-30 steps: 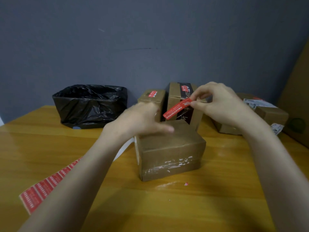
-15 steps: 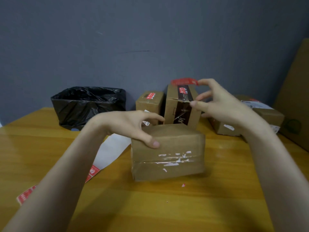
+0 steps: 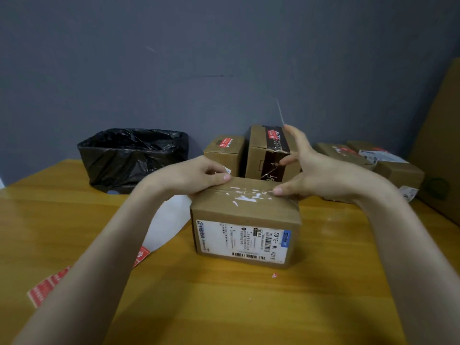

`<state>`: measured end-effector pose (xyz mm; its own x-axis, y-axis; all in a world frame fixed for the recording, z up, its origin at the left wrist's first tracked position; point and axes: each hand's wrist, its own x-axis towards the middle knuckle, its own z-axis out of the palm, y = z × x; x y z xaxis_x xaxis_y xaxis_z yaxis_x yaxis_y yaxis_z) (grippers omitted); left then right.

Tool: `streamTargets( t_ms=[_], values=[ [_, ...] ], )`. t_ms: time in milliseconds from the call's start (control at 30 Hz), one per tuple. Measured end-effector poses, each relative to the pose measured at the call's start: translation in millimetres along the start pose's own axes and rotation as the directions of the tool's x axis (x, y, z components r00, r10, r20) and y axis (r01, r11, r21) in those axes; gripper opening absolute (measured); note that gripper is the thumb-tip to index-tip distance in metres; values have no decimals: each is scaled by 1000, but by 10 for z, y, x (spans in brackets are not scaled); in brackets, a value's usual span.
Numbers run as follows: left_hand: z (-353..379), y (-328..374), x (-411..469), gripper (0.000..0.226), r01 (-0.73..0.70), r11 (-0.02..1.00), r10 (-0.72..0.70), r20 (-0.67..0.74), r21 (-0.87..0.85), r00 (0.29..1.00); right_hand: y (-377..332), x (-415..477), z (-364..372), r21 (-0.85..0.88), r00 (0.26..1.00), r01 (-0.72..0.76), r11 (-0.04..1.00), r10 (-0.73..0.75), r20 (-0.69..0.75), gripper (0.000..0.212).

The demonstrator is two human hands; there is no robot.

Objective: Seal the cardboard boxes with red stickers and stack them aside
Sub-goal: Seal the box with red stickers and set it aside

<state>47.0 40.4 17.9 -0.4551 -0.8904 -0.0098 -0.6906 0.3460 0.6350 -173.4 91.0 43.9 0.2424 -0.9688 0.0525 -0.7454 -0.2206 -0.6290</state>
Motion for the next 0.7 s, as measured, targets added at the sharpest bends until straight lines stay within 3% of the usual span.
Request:
streamTargets(
  t_ms=[67, 133, 200, 267, 333, 433, 700],
  values=[
    [44, 9, 49, 29, 17, 991, -9, -61, 133, 998, 22, 34, -10, 48, 998, 1, 999, 2, -64, 98],
    [65, 54, 62, 27, 6, 966, 57, -236, 258, 970, 28, 55, -33, 95, 978, 43, 995, -22, -207, 71],
    [59, 159, 26, 24, -71, 955, 210, -490, 287, 846, -8, 43, -53, 55, 937, 115, 992, -90, -336, 42],
    [40, 306, -47, 22, -215, 927, 369, -634, 308, 680, -46, 17, -75, -47, 913, 165, 985, -170, -370, 27],
    [60, 425, -113, 24, -325, 859, 510, -622, 395, 594, -92, -8, -83, -108, 908, 198, 974, -224, -355, 27],
    [153, 477, -118, 24, -382, 755, 651, -544, 532, 529, -168, -36, -72, -160, 901, 250, 955, -290, -323, 28],
    [201, 459, -87, 4, -349, 668, 742, -552, 658, 381, -259, -78, -34, -128, 915, 277, 952, -302, -269, 31]
  ],
)
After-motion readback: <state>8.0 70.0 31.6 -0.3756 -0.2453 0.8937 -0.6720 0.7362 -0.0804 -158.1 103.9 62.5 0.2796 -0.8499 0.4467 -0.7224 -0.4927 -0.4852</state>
